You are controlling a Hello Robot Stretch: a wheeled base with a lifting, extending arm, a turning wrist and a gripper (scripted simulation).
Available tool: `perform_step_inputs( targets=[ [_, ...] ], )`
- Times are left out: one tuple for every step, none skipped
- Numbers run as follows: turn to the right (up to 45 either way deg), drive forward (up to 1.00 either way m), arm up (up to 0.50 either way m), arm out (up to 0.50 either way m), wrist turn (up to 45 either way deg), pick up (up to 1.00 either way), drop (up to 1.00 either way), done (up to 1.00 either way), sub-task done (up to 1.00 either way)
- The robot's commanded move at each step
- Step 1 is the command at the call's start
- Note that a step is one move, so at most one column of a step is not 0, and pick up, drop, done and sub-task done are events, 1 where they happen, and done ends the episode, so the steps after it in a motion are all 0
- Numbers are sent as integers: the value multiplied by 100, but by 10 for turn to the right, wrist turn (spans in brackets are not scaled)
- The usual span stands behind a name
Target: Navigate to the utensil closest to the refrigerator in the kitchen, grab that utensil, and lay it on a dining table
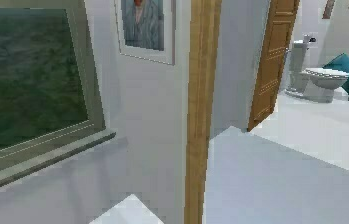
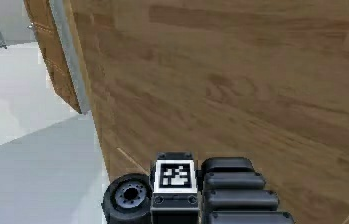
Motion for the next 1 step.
perform_step_inputs(
  targets=[
    [-90,0,0,0,0,0,0,0,0]
  ],
)
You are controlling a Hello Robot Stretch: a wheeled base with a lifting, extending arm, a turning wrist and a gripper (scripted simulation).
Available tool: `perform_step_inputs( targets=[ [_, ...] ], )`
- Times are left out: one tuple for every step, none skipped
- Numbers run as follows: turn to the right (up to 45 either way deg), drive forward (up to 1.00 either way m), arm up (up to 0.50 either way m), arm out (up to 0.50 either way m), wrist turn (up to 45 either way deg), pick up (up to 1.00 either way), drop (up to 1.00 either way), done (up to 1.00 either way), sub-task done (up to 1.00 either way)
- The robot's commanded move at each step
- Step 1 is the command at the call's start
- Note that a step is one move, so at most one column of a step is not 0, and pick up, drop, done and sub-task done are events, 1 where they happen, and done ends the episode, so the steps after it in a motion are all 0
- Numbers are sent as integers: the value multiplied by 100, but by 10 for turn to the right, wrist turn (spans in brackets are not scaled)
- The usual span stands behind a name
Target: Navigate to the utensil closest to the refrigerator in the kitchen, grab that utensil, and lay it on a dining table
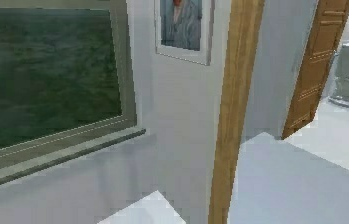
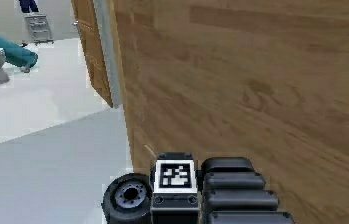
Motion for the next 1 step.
perform_step_inputs(
  targets=[
    [0,5,0,0,0,0,0,0,0]
  ],
)
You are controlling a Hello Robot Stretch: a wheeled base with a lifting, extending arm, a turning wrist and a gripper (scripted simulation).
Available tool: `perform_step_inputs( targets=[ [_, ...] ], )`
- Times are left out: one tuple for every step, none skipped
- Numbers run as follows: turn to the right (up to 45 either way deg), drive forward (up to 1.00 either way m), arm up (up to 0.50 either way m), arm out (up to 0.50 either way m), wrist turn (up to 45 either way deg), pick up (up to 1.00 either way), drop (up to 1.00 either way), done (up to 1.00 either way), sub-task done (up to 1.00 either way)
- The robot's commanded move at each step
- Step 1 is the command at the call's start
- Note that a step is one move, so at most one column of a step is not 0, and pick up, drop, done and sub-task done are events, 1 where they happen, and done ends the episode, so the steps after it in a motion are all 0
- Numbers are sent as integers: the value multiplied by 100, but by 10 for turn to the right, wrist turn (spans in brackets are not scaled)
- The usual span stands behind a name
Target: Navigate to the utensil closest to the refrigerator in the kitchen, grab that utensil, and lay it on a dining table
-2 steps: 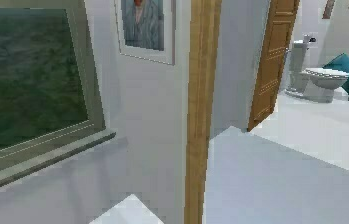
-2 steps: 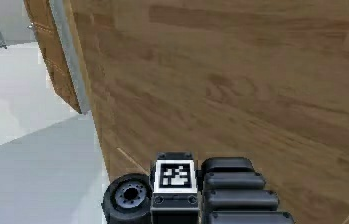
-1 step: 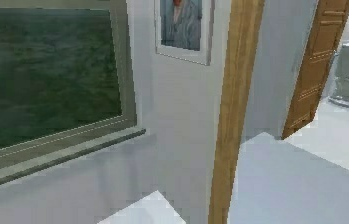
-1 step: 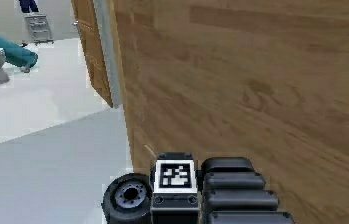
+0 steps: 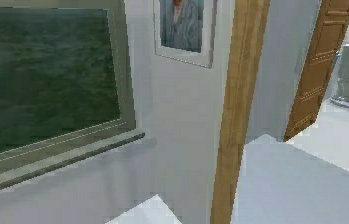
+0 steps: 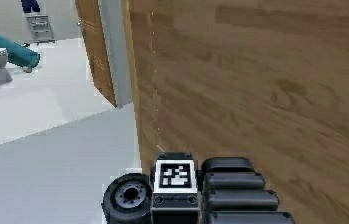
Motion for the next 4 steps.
perform_step_inputs(
  targets=[
    [450,0,0,0,0,0,0,0,0],
    [120,0,0,0,0,0,0,0,0],
    [0,90,0,0,0,0,0,0,0],
    [30,0,0,0,0,0,0,0,0]
  ],
)
